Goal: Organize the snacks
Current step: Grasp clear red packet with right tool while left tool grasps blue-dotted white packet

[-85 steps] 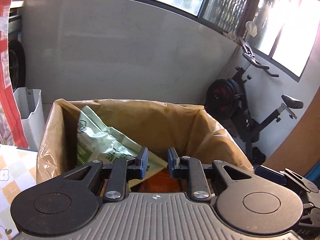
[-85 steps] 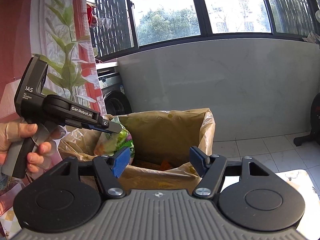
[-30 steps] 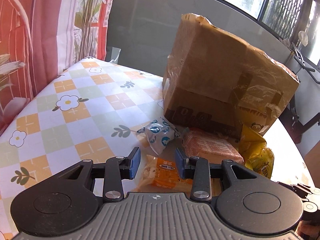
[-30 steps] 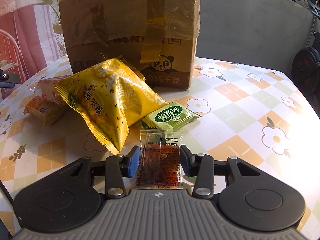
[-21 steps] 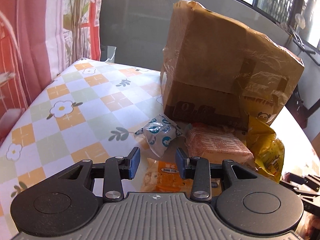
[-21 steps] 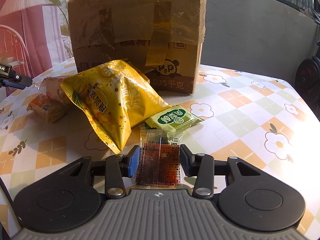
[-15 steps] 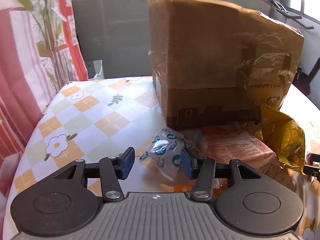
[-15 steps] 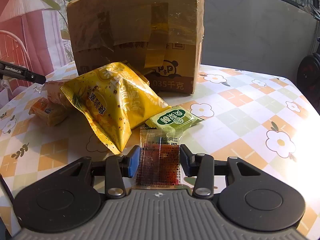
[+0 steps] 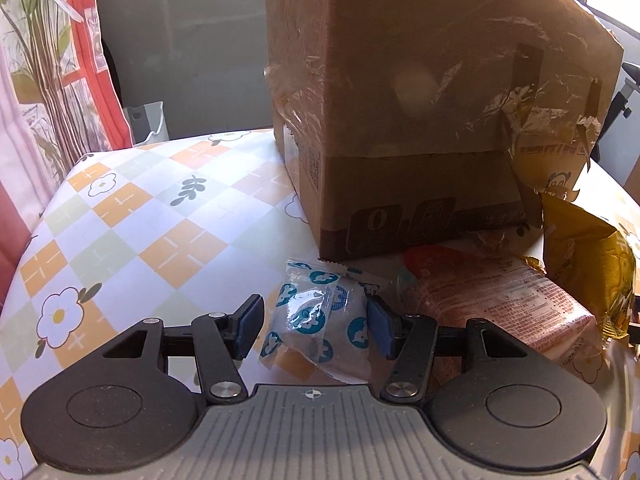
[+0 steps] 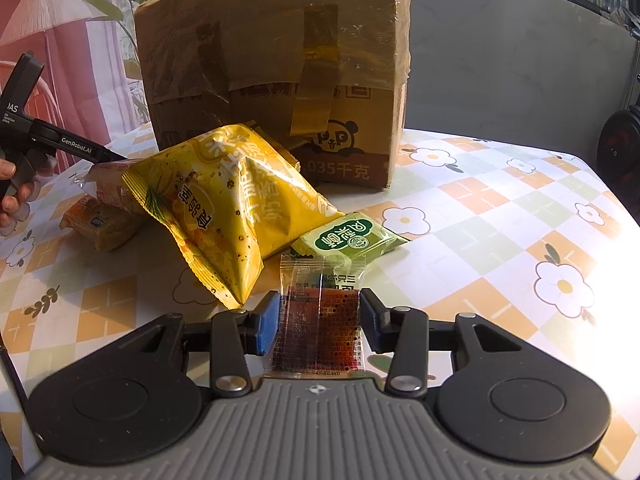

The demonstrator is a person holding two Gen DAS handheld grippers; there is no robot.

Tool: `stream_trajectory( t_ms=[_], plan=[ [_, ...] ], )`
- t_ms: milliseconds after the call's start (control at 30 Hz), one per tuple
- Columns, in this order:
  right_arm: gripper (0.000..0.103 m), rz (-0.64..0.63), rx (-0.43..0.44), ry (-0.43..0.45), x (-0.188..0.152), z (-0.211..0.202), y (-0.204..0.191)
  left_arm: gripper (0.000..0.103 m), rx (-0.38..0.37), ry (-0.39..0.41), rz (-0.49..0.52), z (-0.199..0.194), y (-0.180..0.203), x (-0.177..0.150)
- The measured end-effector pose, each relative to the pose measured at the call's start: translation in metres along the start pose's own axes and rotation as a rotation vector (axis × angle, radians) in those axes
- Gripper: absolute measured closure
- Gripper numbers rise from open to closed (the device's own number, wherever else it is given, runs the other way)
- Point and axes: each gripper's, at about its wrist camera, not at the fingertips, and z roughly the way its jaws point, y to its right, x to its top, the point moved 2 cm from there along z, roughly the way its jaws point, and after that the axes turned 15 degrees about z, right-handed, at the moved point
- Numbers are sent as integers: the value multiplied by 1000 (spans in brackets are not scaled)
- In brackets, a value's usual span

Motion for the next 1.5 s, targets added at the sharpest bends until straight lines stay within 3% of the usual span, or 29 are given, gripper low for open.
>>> stream_trajectory(
  t_ms=[133,167,367,733,967,1267,1500],
  plan=[
    [58,0,-1,1,0,0,0,46,9,-19,-50,8,-4,0],
    [58,1,-1,1,0,0,0,53,12,-24,-58,8,-5,0],
    [58,3,0,1,0,0,0,55,52,-31,-77,-5,-6,-9],
    [58,2,-2,4,-1,-1,-1,55,148,75,-198,-80,7,-36],
    [58,-4,-5,6,-1,-1,-1,55,148,115,-306,-104,35,-49],
    [58,20,17,0,0,-5,0,56,124,156,-307,-112,51,-46],
    [58,38,38,58,18,-21,-2,55,156,191,-272,-124,51,-36]
  ],
)
